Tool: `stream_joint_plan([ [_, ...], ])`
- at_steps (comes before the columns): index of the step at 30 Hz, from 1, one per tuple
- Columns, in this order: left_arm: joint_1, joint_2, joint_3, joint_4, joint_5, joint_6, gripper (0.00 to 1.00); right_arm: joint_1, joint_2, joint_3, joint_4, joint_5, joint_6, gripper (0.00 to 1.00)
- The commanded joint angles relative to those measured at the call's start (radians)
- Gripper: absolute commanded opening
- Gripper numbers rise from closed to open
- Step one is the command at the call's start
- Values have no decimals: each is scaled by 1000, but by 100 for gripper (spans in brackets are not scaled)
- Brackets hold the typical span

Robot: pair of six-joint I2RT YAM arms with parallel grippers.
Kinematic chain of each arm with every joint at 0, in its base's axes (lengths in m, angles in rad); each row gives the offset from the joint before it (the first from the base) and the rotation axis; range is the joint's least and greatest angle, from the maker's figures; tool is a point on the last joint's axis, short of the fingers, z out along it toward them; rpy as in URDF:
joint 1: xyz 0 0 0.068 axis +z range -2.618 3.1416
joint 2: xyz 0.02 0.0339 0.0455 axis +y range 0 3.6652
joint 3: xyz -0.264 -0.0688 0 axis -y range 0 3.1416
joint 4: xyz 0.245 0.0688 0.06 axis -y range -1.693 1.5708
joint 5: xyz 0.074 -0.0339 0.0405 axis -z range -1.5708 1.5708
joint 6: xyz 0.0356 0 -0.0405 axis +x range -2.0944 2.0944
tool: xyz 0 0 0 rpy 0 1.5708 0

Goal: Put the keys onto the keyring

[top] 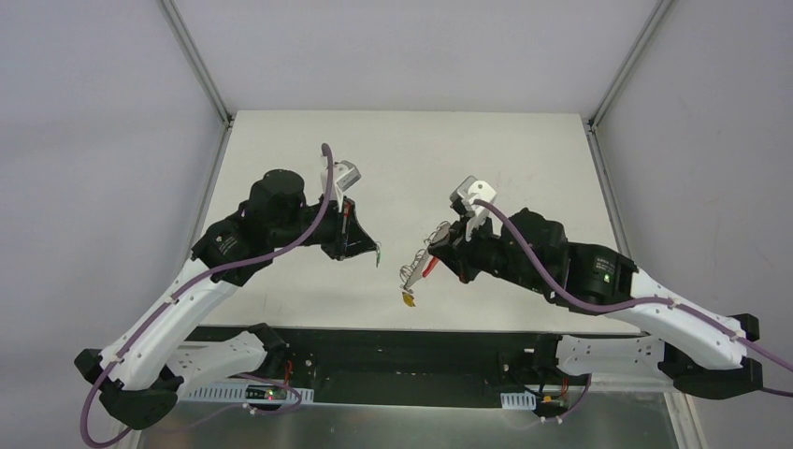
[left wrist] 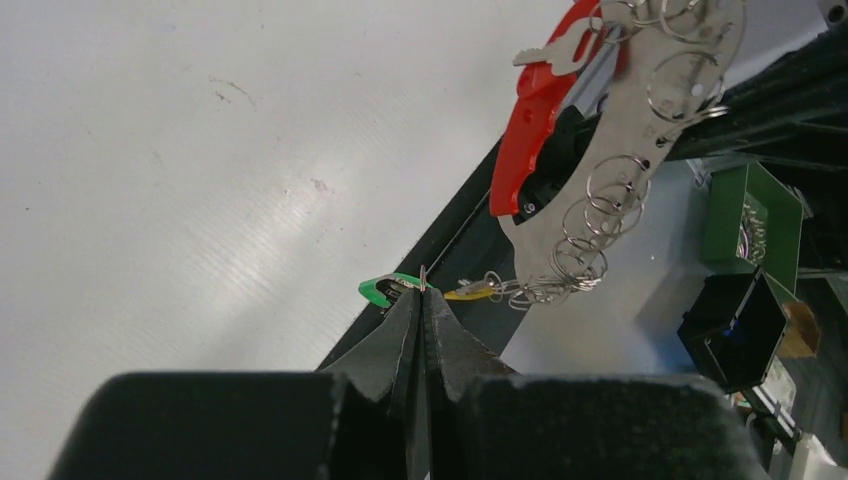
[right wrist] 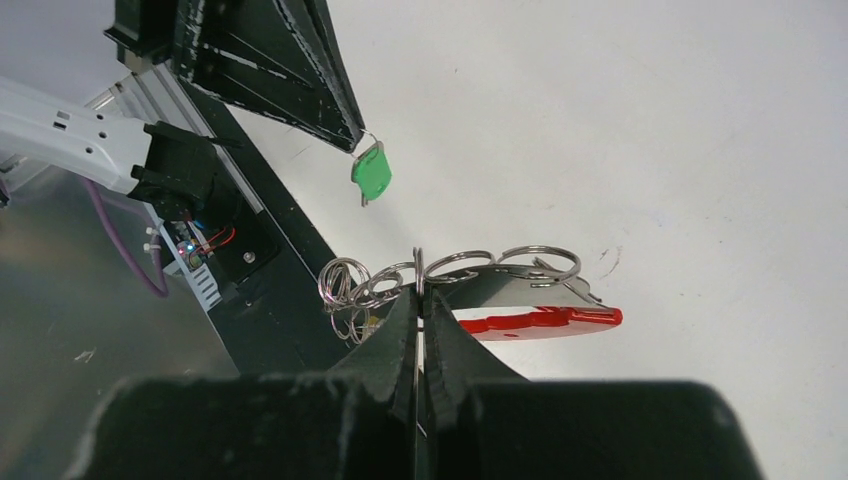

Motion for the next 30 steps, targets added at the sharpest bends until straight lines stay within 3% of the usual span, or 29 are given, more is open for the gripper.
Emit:
stream_joint_plan([
  [1,10,-55,51,11,73,109,0,4,1,46,74,-25,-101,0],
  [14,10,-158,6,212,213,189,0,4,-2,2,197,-153,-310,0],
  [22,10,-153,21,237,277,187,0,4,0,-55,314,-246,-517,0],
  [30,10,-135,24,238,322,207,0,9,6,-95,419,-305,-617,0],
])
